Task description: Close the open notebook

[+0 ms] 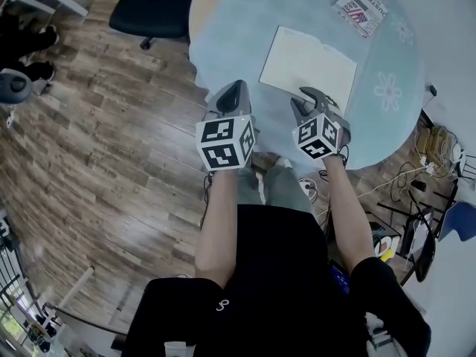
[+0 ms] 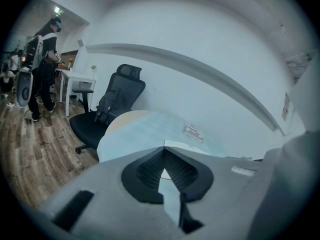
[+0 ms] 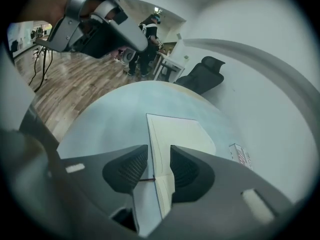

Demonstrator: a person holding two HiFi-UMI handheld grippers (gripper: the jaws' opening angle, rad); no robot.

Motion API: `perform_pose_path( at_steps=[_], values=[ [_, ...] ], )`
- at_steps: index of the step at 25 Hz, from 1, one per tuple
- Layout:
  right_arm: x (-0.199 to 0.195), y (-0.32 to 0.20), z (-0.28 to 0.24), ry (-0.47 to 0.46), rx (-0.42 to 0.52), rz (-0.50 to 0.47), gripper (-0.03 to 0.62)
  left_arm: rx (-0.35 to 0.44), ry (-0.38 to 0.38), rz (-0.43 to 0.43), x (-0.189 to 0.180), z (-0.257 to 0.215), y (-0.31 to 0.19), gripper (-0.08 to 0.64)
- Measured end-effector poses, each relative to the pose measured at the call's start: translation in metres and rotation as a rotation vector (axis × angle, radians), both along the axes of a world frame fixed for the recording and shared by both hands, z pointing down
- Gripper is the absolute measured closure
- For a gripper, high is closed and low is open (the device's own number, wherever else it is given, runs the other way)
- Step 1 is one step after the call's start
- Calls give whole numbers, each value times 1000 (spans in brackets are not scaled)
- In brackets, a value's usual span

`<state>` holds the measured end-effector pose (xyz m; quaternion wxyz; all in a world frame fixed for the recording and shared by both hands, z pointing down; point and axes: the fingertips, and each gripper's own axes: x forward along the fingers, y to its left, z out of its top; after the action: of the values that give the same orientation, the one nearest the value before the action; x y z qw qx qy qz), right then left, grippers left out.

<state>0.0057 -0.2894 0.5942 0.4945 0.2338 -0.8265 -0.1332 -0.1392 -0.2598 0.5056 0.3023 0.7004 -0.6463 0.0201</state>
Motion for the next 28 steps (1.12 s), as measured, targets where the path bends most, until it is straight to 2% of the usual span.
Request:
perform_pose_path(
  at_steps=[10, 20, 23, 28],
  values=[
    [-6, -11, 27, 156, 12, -10, 442, -19, 5, -12, -12, 7, 3, 566],
    [-10, -16, 39, 284, 103, -42, 468, -13, 8, -19, -17, 5, 4, 566],
    [-11, -16, 40, 289, 121, -29, 488, -17, 7, -13, -16, 6, 3, 566],
    [-10, -13, 37, 236, 122, 23, 520, -14, 8, -1, -13, 5, 2, 566]
  ],
)
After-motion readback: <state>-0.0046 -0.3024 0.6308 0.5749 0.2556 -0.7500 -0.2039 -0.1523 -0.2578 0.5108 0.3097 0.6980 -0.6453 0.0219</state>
